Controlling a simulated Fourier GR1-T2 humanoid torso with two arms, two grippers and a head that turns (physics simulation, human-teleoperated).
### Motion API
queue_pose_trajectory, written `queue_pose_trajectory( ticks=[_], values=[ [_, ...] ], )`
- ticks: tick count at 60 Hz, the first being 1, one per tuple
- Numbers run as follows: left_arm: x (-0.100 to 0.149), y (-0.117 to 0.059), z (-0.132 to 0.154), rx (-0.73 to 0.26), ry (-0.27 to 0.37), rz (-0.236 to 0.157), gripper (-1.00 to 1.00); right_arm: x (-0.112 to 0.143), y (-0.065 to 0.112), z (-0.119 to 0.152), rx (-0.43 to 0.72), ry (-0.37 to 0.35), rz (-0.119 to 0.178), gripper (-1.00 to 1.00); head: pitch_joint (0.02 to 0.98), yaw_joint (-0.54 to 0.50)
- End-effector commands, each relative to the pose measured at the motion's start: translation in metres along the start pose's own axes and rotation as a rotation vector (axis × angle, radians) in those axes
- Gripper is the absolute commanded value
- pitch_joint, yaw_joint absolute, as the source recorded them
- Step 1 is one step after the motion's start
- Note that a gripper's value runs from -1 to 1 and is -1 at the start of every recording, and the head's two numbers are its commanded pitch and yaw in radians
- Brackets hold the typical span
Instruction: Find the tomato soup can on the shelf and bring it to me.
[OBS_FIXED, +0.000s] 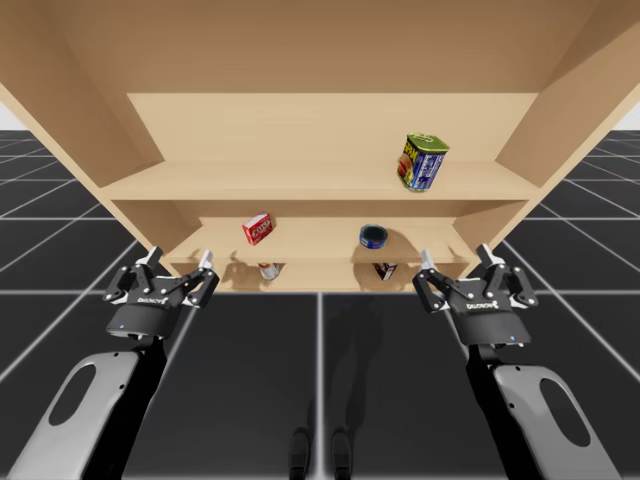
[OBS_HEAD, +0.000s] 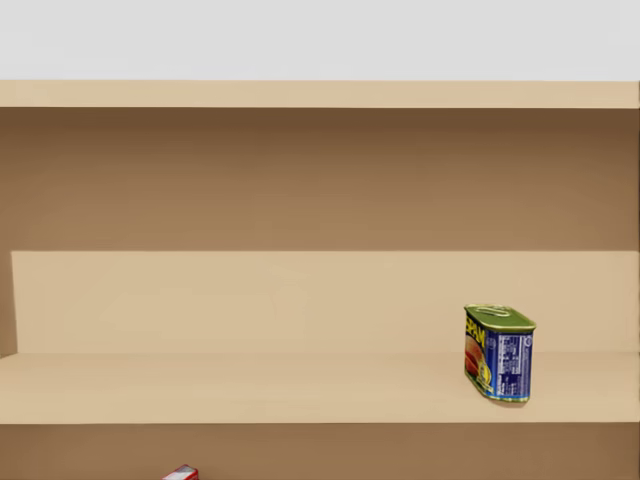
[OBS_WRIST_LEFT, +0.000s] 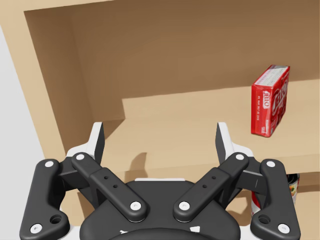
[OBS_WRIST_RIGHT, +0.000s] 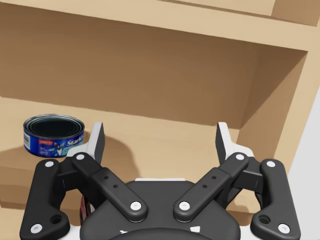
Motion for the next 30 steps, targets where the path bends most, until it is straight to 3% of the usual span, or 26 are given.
queue_pose_trajectory(
  ticks=[1, 2, 4, 6, 11, 30],
  values=[
    [-0.0007, 0.0008, -0.0002, 0.002, 0.001, -0.005, -1.00, -0.0005, 0.0006, 0.0029, -0.046, -0.007, -0.027, -1.00, 0.098, -0.01],
    [-0.0008, 0.0008, -0.0002, 0.002, 0.000, -0.006, -1.00, -0.0005, 0.0008, 0.0024, -0.032, -0.002, -0.033, -1.00, 0.099, -0.01],
    [-0.0010, 0.0008, -0.0002, 0.002, 0.000, -0.008, -1.00, -0.0001, 0.0008, 0.0023, -0.030, -0.009, -0.017, -1.00, 0.107, -0.01],
    [-0.0010, 0.0009, -0.0001, 0.003, -0.001, -0.009, -1.00, 0.0009, 0.0007, 0.0013, -0.006, 0.000, -0.032, -1.00, 0.115, -0.01],
    [-0.0012, 0.0015, 0.0002, 0.004, 0.003, -0.010, -1.00, 0.0013, -0.0006, 0.0011, 0.006, 0.009, -0.016, -1.00, 0.175, -0.01],
    [-0.0016, 0.0028, 0.0006, 0.003, 0.017, -0.020, -1.00, 0.0006, -0.0019, 0.0002, 0.011, 0.009, -0.005, -1.00, 0.461, 0.03]
  ],
)
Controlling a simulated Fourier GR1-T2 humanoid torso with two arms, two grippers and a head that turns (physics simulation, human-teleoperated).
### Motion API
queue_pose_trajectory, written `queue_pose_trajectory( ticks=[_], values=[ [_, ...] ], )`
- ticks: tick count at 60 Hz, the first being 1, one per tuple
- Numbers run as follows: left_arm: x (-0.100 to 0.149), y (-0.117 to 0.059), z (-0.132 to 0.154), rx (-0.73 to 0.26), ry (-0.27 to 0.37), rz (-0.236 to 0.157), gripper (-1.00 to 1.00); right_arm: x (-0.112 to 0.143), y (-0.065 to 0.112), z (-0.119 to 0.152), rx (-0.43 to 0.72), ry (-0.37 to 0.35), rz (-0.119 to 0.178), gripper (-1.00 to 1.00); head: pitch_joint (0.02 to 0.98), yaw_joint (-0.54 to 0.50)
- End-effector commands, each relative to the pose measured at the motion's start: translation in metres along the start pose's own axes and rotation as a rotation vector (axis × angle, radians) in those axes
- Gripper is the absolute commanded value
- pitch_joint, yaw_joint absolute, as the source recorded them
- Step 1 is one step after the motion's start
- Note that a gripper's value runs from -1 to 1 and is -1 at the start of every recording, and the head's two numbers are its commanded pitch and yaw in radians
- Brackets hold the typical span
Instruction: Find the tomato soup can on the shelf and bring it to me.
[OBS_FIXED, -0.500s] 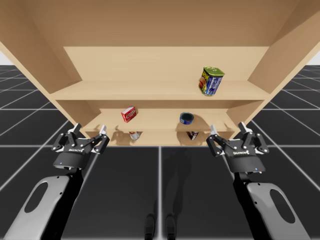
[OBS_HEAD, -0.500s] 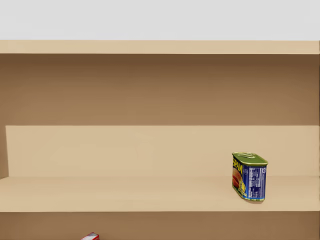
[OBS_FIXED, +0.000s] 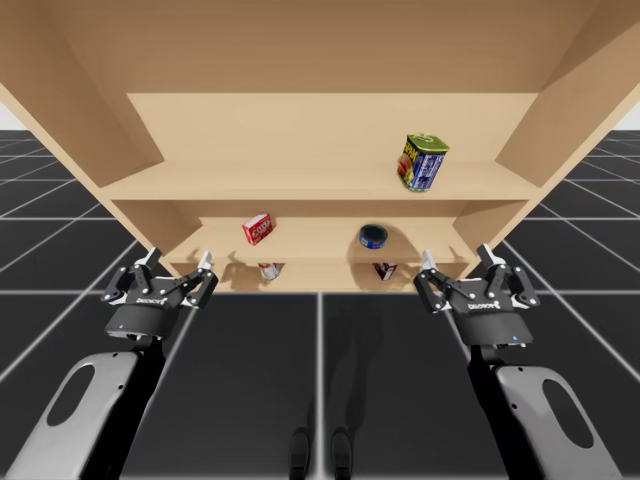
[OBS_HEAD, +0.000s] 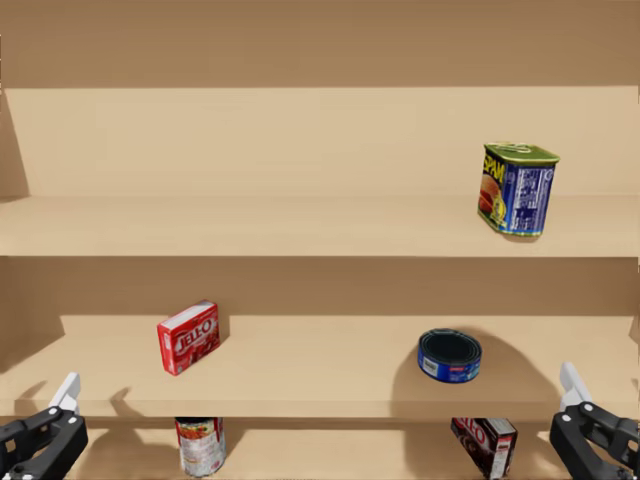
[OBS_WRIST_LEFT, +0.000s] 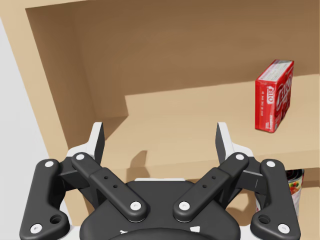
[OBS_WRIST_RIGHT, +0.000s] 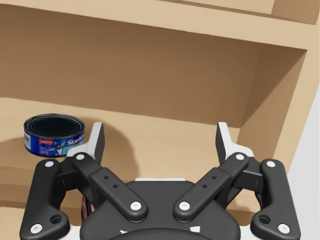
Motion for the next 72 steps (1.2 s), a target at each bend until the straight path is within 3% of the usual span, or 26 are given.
queue_pose_trajectory(
  ticks=[1, 15, 24, 30, 36, 39, 46, 54, 58, 64, 72],
  values=[
    [-0.001, 0.000, 0.000, -0.001, 0.005, -0.007, -1.00, 0.000, 0.000, 0.000, 0.007, 0.004, 0.004, -1.00, 0.482, 0.04],
    [-0.003, 0.000, -0.001, 0.006, 0.027, -0.024, -1.00, -0.001, 0.002, 0.001, 0.028, 0.016, 0.006, -1.00, 0.694, 0.17],
    [-0.003, 0.001, -0.003, 0.002, 0.026, -0.024, -1.00, 0.000, 0.003, 0.000, 0.031, 0.020, 0.006, -1.00, 0.762, 0.21],
    [-0.002, 0.001, -0.003, -0.005, 0.018, -0.010, -1.00, 0.000, 0.004, 0.000, 0.030, 0.020, 0.006, -1.00, 0.760, 0.22],
    [0.001, -0.003, -0.002, -0.011, 0.014, 0.021, -1.00, -0.001, 0.004, -0.001, 0.028, 0.022, 0.008, -1.00, 0.748, 0.21],
    [0.008, -0.006, 0.002, -0.024, 0.016, 0.054, -1.00, -0.001, 0.004, -0.001, 0.024, 0.023, 0.006, -1.00, 0.737, 0.21],
    [0.031, -0.012, 0.022, -0.020, -0.041, 0.048, -1.00, -0.001, 0.003, -0.001, 0.016, 0.027, 0.012, -1.00, 0.733, 0.21],
    [0.043, -0.016, 0.042, -0.025, -0.040, 0.066, -1.00, -0.001, -0.001, -0.002, 0.006, 0.026, 0.004, -1.00, 0.735, 0.23],
    [0.042, -0.017, 0.053, -0.011, -0.062, 0.051, -1.00, -0.001, -0.002, -0.002, 0.004, 0.026, 0.004, -1.00, 0.735, 0.23],
    [0.036, -0.021, 0.066, -0.018, -0.010, 0.059, -1.00, 0.000, -0.004, -0.002, 0.002, 0.023, 0.004, -1.00, 0.734, 0.23],
    [0.015, -0.029, 0.081, -0.051, 0.081, 0.122, -1.00, 0.000, -0.005, -0.002, -0.001, 0.022, 0.001, -1.00, 0.735, 0.23]
  ],
)
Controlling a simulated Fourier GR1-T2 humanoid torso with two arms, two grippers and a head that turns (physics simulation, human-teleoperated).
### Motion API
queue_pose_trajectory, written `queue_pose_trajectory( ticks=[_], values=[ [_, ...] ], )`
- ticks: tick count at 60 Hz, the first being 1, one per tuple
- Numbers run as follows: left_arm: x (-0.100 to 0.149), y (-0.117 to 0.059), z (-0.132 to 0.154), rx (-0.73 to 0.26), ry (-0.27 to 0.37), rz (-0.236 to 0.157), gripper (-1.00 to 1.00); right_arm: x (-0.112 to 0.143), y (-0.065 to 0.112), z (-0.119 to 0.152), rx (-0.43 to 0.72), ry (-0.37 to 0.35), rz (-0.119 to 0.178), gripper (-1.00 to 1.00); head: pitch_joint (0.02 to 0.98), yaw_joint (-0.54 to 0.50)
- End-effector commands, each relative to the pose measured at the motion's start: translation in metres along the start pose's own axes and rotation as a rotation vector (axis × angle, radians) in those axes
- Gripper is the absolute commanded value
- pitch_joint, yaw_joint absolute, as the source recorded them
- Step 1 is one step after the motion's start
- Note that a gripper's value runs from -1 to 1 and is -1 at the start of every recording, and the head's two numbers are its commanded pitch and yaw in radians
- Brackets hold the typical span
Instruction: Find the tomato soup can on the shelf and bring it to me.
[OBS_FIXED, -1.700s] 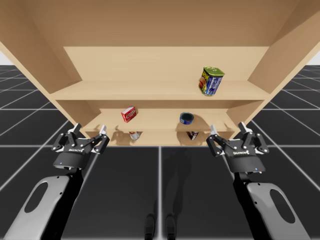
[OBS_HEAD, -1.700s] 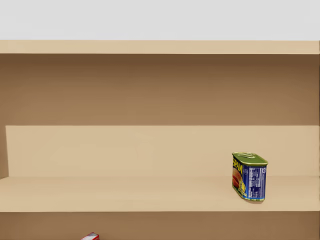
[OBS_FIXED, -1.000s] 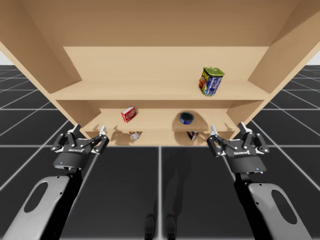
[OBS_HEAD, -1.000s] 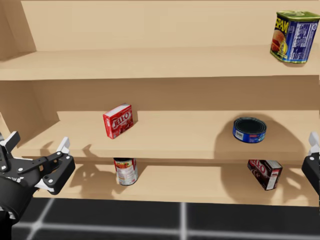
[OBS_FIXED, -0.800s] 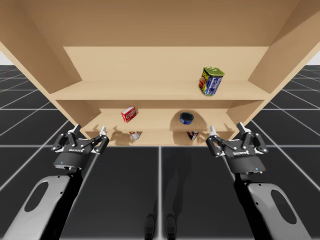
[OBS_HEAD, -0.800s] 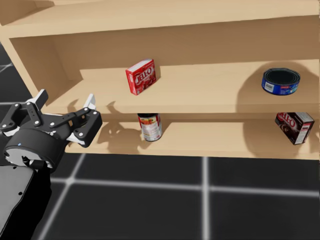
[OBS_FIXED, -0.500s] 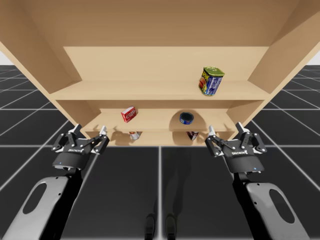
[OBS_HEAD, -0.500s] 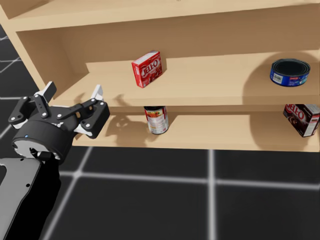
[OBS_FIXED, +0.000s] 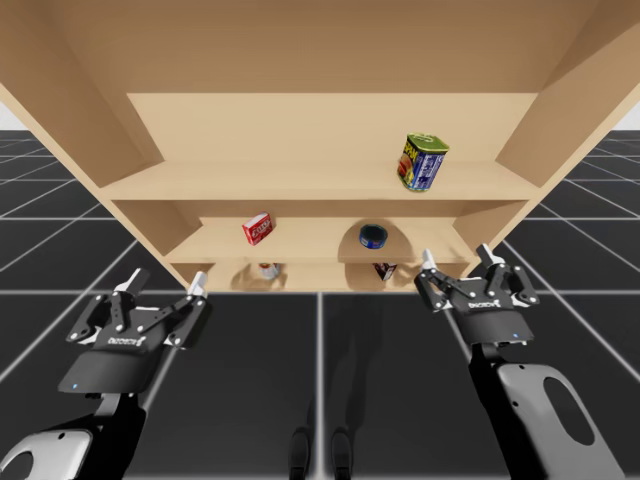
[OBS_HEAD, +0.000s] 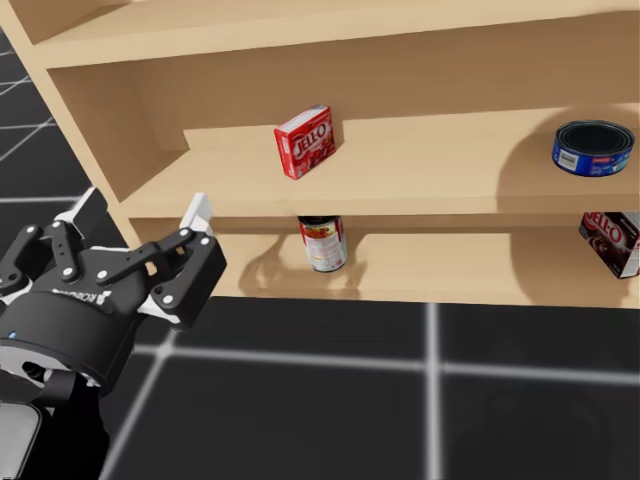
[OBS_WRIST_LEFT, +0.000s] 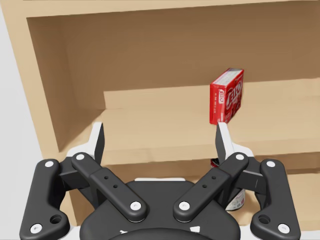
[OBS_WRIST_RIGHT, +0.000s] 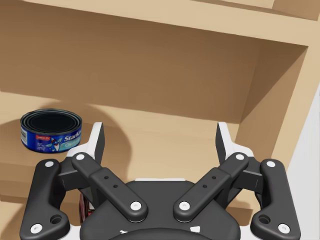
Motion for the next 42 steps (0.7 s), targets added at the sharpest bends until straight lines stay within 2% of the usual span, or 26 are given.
queue_pose_trajectory(
  ticks=[1, 7, 9, 19, 30, 34, 36, 39, 42],
  values=[
    [-0.021, -0.008, 0.021, -0.022, 0.085, 0.043, -1.00, 0.001, -0.003, 0.000, -0.005, -0.002, -0.003, -1.00, 0.735, 0.23],
    [-0.042, -0.010, 0.021, -0.040, 0.113, 0.022, -1.00, 0.001, -0.004, -0.001, -0.009, -0.007, -0.003, -1.00, 0.737, 0.23],
    [-0.050, -0.012, 0.019, -0.053, 0.135, 0.037, -1.00, 0.002, -0.005, -0.001, -0.020, -0.016, 0.002, -1.00, 0.739, 0.22],
    [-0.076, -0.021, 0.005, -0.087, 0.180, 0.055, -1.00, 0.001, -0.006, -0.001, -0.026, -0.018, 0.000, -1.00, 0.741, 0.23],
    [-0.094, -0.032, -0.015, -0.137, 0.227, 0.084, -1.00, 0.002, -0.007, -0.001, -0.031, -0.020, -0.001, -1.00, 0.746, 0.22],
    [-0.098, -0.036, -0.023, -0.149, 0.233, 0.082, -1.00, 0.002, -0.007, -0.001, -0.032, -0.021, -0.002, -1.00, 0.746, 0.22],
    [-0.101, -0.041, -0.031, -0.162, 0.243, 0.097, -1.00, 0.002, -0.007, -0.001, -0.032, -0.022, -0.004, -1.00, 0.746, 0.22],
    [-0.105, -0.046, -0.040, -0.161, 0.242, 0.080, -1.00, 0.002, -0.007, -0.002, -0.034, -0.022, -0.006, -1.00, 0.746, 0.22],
    [-0.108, -0.051, -0.049, -0.159, 0.248, 0.080, -1.00, 0.002, -0.007, -0.002, -0.034, -0.021, -0.009, -1.00, 0.747, 0.22]
  ],
)
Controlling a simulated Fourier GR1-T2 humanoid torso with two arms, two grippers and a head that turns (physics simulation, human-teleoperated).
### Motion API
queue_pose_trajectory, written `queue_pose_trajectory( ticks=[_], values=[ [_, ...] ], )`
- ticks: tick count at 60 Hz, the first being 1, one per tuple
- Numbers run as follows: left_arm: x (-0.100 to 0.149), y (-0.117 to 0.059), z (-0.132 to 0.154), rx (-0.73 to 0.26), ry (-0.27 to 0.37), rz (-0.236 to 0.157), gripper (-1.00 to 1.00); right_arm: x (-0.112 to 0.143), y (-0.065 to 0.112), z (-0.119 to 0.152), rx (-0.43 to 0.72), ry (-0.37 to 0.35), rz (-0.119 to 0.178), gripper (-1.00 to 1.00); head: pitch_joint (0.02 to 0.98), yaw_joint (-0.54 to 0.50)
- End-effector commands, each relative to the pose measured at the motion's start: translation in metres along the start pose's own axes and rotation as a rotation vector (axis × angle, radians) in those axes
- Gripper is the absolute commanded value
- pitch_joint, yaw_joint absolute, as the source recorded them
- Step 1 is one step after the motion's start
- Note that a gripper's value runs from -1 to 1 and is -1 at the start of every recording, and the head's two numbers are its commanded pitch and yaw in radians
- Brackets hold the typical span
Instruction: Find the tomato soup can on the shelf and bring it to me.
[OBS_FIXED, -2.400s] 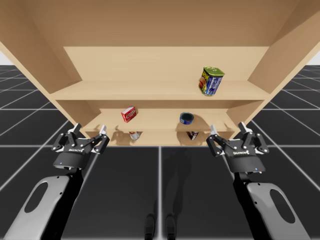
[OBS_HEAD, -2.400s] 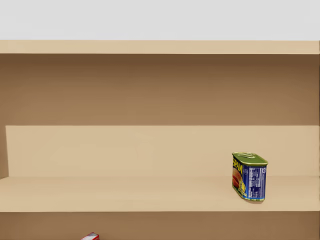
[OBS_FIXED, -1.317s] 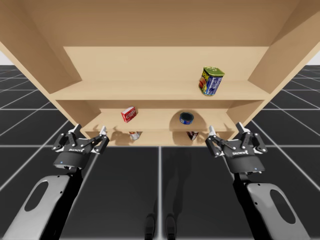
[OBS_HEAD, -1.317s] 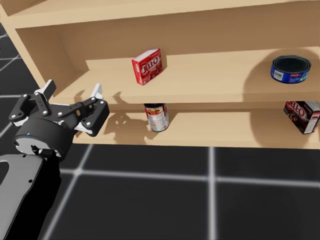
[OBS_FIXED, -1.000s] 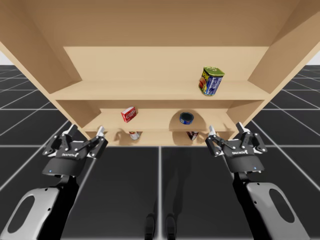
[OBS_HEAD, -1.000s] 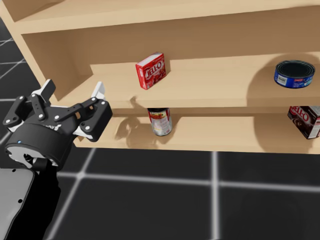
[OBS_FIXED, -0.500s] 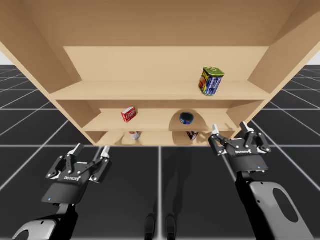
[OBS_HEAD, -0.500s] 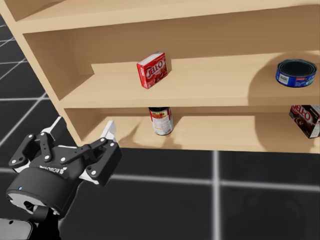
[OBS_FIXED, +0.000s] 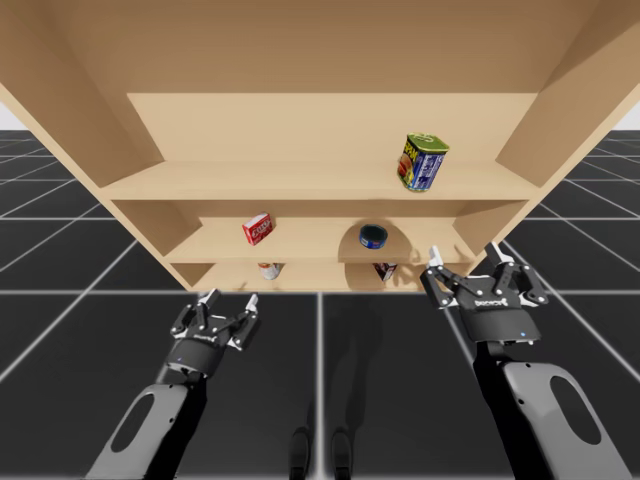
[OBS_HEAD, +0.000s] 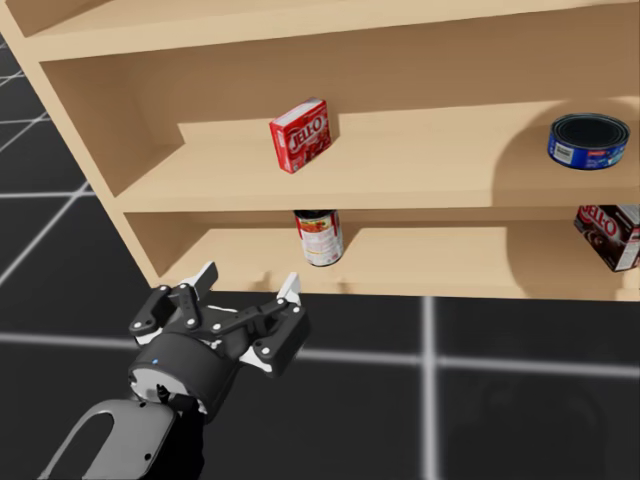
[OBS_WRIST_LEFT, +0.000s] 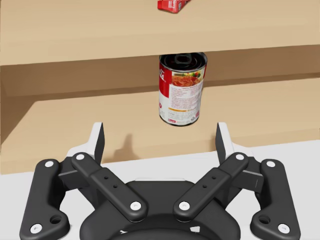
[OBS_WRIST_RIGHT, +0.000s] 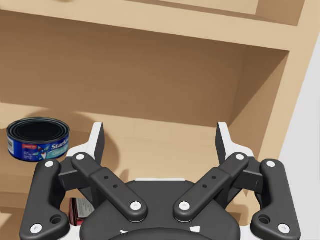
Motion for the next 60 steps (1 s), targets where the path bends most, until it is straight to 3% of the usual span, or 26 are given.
queue_pose_trajectory(
  ticks=[1, 10, 22, 49, 57, 58, 60],
  values=[
    [-0.009, -0.014, -0.032, -0.023, 0.021, 0.003, -1.00, 0.000, -0.001, 0.000, -0.004, -0.001, -0.007, -1.00, 0.747, 0.22],
    [-0.008, -0.017, -0.052, -0.024, 0.039, 0.003, -1.00, 0.001, -0.001, -0.001, -0.001, 0.003, -0.016, -1.00, 0.750, 0.22],
    [-0.012, -0.022, -0.082, 0.004, 0.040, -0.041, -1.00, 0.001, 0.000, -0.001, 0.010, 0.014, -0.039, -1.00, 0.748, 0.21],
    [-0.010, -0.023, -0.140, 0.047, 0.055, 0.000, -1.00, 0.002, -0.001, -0.001, 0.012, 0.013, -0.043, -1.00, 0.754, 0.20],
    [-0.013, -0.026, -0.145, 0.038, 0.093, 0.012, -1.00, 0.003, -0.003, -0.001, 0.006, 0.015, -0.045, -1.00, 0.755, 0.19],
    [-0.015, -0.027, -0.145, 0.037, 0.102, 0.017, -0.90, 0.003, -0.003, 0.000, 0.006, 0.015, -0.046, -1.00, 0.755, 0.19],
    [-0.016, -0.027, -0.143, 0.039, 0.107, 0.015, -0.50, 0.003, -0.003, 0.000, 0.005, 0.015, -0.046, -1.00, 0.756, 0.19]
  ],
)
